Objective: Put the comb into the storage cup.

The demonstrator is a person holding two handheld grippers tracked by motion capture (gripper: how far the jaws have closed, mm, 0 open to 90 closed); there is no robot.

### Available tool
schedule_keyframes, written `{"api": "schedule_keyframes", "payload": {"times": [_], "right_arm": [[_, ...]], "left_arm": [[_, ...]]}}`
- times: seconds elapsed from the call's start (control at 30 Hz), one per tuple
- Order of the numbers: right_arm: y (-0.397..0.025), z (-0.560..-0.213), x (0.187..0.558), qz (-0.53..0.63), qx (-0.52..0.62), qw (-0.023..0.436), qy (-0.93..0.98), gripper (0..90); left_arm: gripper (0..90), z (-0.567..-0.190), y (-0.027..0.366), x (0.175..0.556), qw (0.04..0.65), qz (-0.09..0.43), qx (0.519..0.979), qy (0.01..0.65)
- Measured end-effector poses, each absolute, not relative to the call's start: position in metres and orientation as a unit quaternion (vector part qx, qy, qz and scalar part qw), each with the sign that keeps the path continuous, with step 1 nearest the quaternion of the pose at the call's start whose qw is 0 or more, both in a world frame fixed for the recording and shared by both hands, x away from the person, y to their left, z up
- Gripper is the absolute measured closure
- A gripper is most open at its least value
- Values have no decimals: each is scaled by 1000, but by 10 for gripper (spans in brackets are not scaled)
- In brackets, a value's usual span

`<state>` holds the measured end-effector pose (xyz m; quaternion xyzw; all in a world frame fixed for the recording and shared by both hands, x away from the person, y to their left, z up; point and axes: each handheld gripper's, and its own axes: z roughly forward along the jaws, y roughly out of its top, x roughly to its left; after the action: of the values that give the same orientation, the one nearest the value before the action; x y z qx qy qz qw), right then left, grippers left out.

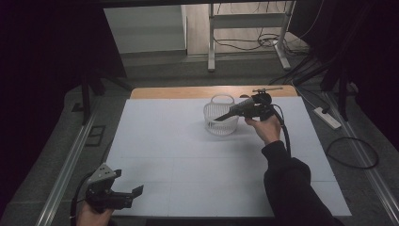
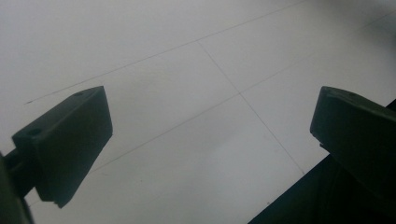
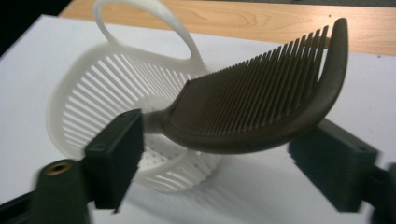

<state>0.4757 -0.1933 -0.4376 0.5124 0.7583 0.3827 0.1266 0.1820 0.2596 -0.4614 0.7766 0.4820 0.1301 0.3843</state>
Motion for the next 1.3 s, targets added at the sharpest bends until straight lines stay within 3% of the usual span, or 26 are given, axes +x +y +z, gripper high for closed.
{"api": "schedule_keyframes", "payload": {"times": [0.17,0.47,1.3], "right_arm": [[-193,-438,472,370,498,133,773,77],[-190,-440,464,360,466,120,799,4],[-196,-437,439,371,427,122,816,0]], "left_arm": [[0,-461,260,182,386,131,775,483],[0,-461,260,181,388,131,775,481],[0,-461,262,181,396,128,770,483]]}}
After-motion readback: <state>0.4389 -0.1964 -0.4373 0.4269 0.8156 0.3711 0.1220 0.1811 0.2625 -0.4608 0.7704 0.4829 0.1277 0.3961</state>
